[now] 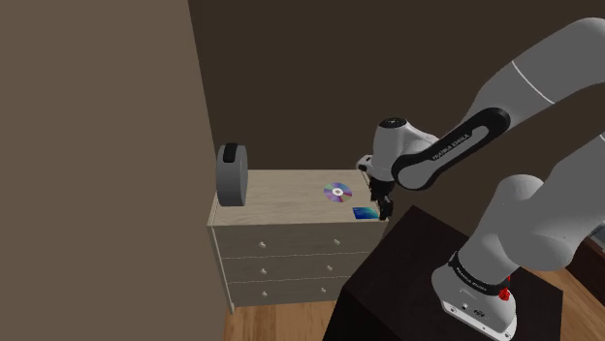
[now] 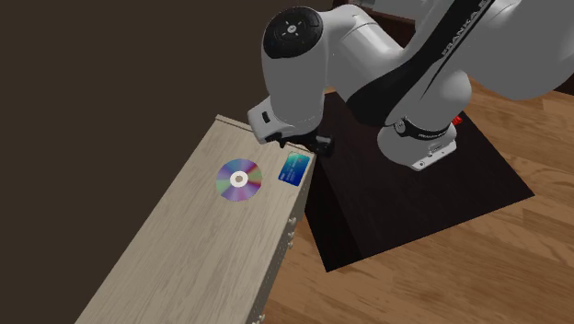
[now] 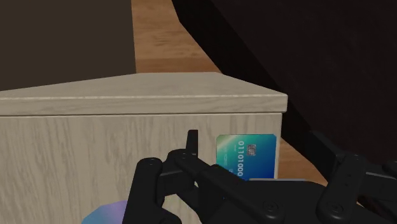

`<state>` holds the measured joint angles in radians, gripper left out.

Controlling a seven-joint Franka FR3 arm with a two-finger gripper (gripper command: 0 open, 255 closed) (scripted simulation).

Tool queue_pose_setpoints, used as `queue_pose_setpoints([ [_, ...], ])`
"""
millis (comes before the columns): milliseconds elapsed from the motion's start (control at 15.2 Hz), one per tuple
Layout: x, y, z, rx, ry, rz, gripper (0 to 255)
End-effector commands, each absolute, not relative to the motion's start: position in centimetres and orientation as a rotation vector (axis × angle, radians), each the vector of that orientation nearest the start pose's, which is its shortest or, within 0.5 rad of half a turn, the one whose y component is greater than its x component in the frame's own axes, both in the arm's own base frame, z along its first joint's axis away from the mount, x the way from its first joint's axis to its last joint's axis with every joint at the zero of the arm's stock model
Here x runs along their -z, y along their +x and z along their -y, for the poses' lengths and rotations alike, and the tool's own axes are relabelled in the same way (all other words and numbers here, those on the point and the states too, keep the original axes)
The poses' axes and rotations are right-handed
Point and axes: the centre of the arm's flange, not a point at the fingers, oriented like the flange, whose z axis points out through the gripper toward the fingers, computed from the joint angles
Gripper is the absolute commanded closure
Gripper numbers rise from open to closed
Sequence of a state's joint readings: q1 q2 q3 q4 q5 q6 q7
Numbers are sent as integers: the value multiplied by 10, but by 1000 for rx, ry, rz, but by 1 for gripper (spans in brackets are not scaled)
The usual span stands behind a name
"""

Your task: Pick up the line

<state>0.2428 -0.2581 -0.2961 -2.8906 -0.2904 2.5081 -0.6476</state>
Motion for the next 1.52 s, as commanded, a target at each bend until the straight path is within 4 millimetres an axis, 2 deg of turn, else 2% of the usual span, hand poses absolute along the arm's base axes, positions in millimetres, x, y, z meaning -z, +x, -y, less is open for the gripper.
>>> queue_pose_setpoints([
  [0,-235,331,5,-229,-2883,1313,0],
  [66,-235,331,6,-229,-2883,1313,0],
  [132,-235,331,6,-229,-2883,1313,255],
  [726,-235,331,6,-229,-2883,1313,255],
  [1452,-293,331,5,-229,-2883,1313,255],
])
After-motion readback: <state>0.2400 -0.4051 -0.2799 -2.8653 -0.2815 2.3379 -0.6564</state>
